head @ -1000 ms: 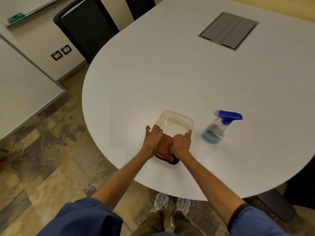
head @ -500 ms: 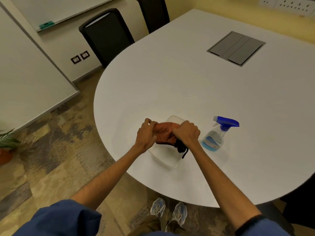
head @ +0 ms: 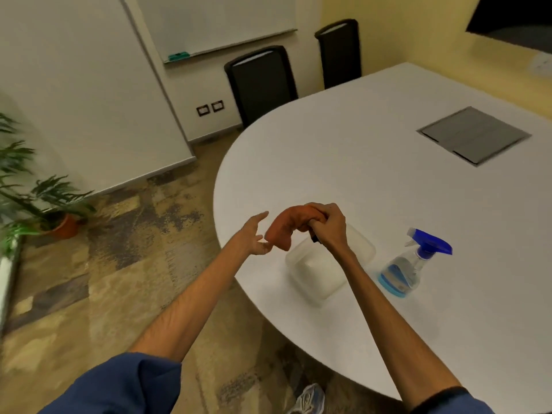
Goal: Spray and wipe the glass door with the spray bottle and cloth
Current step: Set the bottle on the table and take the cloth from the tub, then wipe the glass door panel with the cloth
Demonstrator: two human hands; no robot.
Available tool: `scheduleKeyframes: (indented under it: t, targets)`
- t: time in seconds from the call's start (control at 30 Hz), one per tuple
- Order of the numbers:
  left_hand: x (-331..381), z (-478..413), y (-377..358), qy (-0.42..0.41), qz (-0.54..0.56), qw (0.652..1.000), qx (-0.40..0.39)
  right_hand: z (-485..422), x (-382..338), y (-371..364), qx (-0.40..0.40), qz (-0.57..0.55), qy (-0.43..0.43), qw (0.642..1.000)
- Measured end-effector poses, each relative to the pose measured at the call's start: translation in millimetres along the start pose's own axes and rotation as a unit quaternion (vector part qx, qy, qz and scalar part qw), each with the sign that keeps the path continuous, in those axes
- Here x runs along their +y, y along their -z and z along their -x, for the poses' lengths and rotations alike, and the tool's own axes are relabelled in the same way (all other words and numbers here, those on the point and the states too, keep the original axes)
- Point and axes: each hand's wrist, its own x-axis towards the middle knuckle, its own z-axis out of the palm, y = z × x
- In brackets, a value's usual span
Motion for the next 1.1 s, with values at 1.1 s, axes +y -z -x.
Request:
scheduleKeyframes:
  t: [1.1]
  targets:
    - [-198.6, 383.8, 441.6, -0.442, 0.180, 0.844, 0.246, 398.5, -162.5, -278.8, -0.646, -0.200, -0.080, 0.732]
